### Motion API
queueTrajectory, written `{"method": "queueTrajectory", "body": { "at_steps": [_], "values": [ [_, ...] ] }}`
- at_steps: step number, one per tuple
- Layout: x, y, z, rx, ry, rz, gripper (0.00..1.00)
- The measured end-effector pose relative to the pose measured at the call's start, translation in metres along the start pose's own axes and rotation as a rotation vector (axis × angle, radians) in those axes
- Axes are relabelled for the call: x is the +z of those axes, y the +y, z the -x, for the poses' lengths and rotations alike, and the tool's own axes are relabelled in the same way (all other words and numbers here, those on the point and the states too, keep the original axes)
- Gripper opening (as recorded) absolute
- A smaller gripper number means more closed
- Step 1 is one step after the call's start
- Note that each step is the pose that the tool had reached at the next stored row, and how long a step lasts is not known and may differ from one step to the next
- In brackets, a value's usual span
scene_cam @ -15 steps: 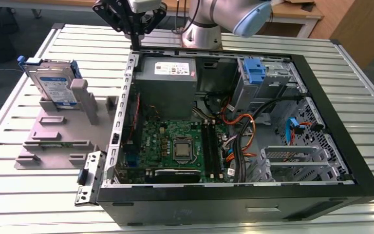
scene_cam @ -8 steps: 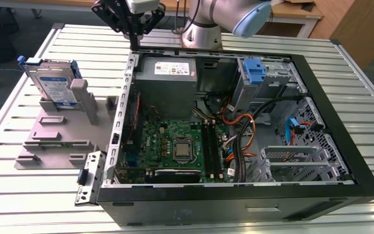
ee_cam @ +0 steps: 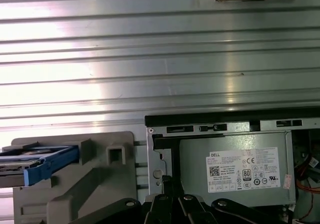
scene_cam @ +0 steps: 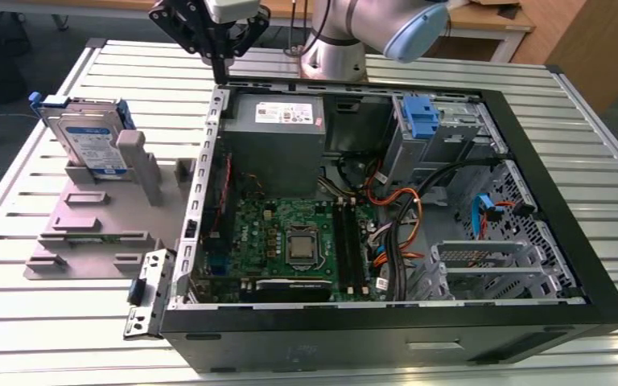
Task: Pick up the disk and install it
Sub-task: 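Reach for the disk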
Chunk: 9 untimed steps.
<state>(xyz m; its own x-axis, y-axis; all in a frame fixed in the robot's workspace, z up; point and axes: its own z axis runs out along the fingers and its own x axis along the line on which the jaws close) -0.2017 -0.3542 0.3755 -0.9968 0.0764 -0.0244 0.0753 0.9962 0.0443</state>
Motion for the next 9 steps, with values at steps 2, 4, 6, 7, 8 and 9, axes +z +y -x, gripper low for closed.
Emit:
{"method": "queueTrajectory", "body": {
  "at_steps": [2, 4, 6, 7, 8, 9],
  "values": [
    [0.0004, 0.0004, -0.0008, 0.000, 0.0000, 0.0000, 0.11],
    [0.0009, 0.0009, -0.0016, 0.000, -0.0001, 0.0001, 0.11],
    [0.0012, 0.0013, -0.0023, 0.000, 0.0000, 0.0000, 0.11],
    [0.0014, 0.0015, -0.0027, 0.000, 0.0000, 0.0000, 0.11],
    [0.0016, 0.0017, -0.0030, 0.000, -0.0001, 0.0001, 0.11],
    [0.0018, 0.0019, -0.0034, 0.000, -0.0001, 0.0001, 0.11]
  ]
}}
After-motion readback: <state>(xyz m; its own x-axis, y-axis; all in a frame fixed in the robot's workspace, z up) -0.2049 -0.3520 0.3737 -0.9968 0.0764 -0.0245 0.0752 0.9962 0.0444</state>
